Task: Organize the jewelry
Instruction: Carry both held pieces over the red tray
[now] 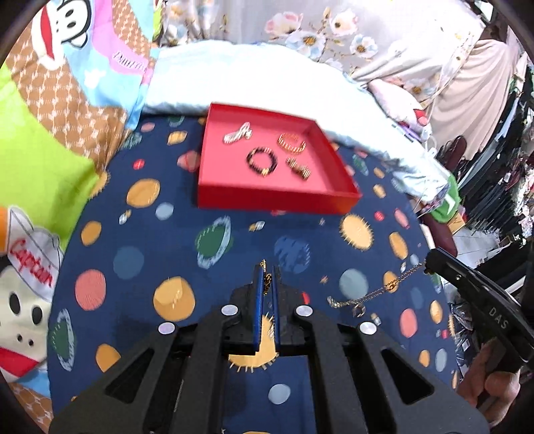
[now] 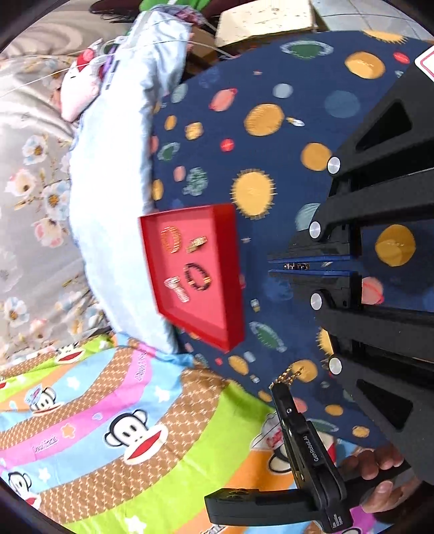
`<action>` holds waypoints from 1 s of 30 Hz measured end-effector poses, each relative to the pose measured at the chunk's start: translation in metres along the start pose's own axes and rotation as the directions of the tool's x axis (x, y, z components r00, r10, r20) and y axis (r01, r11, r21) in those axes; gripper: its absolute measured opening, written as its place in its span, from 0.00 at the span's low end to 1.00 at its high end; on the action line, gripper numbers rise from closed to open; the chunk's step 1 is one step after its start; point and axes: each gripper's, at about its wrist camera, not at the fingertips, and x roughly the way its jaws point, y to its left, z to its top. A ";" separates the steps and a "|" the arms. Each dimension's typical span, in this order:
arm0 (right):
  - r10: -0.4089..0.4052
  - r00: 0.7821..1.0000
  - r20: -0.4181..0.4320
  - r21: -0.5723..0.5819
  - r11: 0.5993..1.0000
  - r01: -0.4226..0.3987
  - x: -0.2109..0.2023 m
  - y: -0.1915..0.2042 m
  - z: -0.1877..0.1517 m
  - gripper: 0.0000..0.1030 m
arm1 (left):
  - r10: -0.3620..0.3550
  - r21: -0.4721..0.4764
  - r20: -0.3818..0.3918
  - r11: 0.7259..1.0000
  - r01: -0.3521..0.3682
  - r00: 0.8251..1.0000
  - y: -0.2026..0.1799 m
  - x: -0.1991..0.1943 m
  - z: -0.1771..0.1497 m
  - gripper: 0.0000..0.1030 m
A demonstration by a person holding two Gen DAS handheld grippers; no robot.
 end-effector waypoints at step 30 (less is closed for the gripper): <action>-0.068 0.994 0.082 -0.101 0.992 0.076 0.139 -0.018 0.186 0.03 | 0.057 0.018 0.058 0.998 -0.058 0.997 0.015 0.115 0.188 0.04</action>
